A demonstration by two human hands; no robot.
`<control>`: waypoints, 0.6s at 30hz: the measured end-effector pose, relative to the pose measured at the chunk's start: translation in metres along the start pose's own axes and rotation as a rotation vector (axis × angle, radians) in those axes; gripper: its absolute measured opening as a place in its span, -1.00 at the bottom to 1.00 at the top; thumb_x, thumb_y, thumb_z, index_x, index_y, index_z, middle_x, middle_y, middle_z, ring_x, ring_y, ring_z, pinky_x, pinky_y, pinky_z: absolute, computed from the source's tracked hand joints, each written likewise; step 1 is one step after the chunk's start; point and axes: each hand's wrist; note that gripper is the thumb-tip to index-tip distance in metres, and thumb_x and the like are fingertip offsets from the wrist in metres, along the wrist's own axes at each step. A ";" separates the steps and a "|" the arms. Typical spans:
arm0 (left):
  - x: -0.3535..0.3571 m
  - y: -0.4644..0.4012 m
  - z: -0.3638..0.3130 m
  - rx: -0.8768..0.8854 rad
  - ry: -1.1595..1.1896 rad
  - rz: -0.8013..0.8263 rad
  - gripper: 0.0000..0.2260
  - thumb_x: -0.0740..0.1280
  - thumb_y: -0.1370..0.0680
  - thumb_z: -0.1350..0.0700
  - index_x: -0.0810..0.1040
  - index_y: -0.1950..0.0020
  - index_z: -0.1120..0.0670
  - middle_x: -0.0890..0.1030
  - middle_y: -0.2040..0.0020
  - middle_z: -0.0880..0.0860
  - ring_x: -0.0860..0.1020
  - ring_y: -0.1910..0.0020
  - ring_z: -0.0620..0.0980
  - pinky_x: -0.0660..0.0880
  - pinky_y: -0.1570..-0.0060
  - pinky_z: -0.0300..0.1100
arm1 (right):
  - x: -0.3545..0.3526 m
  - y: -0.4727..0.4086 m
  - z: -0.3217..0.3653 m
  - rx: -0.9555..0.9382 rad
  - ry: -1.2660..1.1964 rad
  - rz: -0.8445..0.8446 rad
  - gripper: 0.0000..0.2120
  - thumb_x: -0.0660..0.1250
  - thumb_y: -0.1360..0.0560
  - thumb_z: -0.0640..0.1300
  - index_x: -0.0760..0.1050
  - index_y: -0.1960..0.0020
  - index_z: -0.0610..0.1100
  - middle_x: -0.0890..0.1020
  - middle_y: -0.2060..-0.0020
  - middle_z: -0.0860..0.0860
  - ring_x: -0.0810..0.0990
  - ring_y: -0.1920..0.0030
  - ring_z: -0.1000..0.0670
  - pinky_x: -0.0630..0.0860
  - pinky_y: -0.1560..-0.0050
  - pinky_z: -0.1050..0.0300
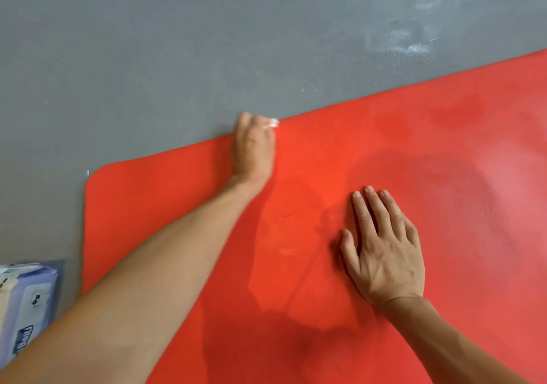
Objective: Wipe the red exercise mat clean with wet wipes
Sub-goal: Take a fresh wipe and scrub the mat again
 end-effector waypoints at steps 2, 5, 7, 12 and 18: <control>-0.015 0.002 0.023 -0.084 -0.058 -0.074 -0.89 0.39 -0.50 0.35 0.68 0.02 0.23 0.56 0.11 0.25 0.60 0.16 0.24 0.43 0.02 -0.06 | 0.001 0.000 0.001 0.001 0.008 -0.005 -0.35 0.09 -0.61 0.17 0.21 -0.64 -0.05 0.23 -0.62 -0.03 0.09 -0.64 -0.06 0.16 -0.55 -0.07; 0.015 0.013 -0.014 -0.055 0.067 -0.036 -0.85 0.37 -0.47 0.35 0.70 0.04 0.20 0.57 0.13 0.21 0.60 0.20 0.20 0.47 0.06 0.00 | 0.001 0.001 0.003 0.011 0.016 0.004 -0.35 0.09 -0.60 0.18 0.21 -0.64 -0.05 0.22 -0.62 -0.01 0.08 -0.64 -0.05 0.16 -0.55 -0.06; 0.040 0.016 -0.057 0.007 0.116 0.076 -0.83 0.33 -0.49 0.26 0.72 0.02 0.17 0.58 0.12 0.19 0.61 0.18 0.21 0.53 0.12 0.05 | 0.002 0.001 0.002 0.018 0.009 -0.003 -0.35 0.08 -0.60 0.18 0.22 -0.63 -0.04 0.23 -0.62 0.00 0.10 -0.64 -0.05 0.17 -0.54 -0.07; 0.016 0.021 -0.022 0.047 0.042 0.011 -0.78 0.27 -0.56 0.15 0.70 0.00 0.16 0.58 0.10 0.19 0.62 0.14 0.22 0.56 0.11 0.08 | -0.001 -0.003 0.001 0.011 0.018 -0.003 -0.35 0.07 -0.61 0.19 0.21 -0.64 -0.04 0.23 -0.62 0.00 0.09 -0.64 -0.04 0.15 -0.54 -0.05; -0.036 0.065 0.023 -0.177 -0.030 -0.115 -0.91 0.42 -0.53 0.29 0.69 0.01 0.18 0.56 0.15 0.18 0.57 0.21 0.20 0.45 0.10 0.03 | 0.000 -0.003 0.002 0.017 0.018 0.019 -0.36 0.05 -0.62 0.18 0.18 -0.65 -0.04 0.21 -0.63 0.00 0.05 -0.65 -0.03 0.12 -0.56 -0.04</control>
Point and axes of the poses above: each hand's wrist, its own y-axis away from the middle knuckle, its own x-axis out of the palm, z = x × y
